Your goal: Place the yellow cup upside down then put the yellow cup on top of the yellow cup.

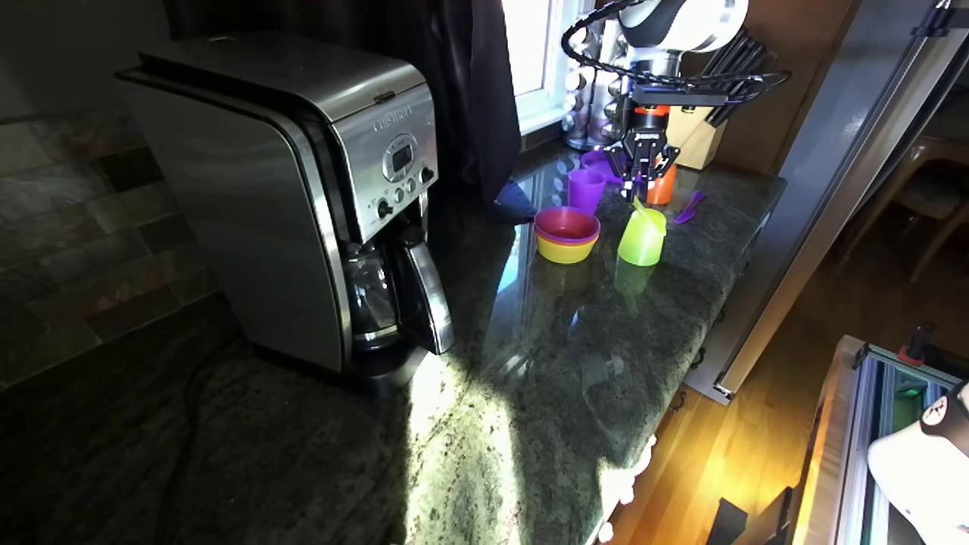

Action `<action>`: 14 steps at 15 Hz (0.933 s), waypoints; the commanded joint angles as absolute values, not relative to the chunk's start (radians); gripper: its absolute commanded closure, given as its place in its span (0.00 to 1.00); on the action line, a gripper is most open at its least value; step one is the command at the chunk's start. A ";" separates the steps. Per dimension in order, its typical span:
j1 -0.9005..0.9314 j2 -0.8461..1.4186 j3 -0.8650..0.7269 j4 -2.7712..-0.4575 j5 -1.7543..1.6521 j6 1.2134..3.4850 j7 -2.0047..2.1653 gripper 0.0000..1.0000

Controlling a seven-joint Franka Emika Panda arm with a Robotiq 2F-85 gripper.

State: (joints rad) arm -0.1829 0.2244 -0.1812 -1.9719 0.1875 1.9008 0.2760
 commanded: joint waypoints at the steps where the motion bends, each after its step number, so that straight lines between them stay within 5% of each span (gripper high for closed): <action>1: -0.177 0.184 -0.184 -2.024 0.186 1.935 0.285 0.95; 14: -0.174 0.111 -0.183 -2.108 0.165 2.006 0.291 0.95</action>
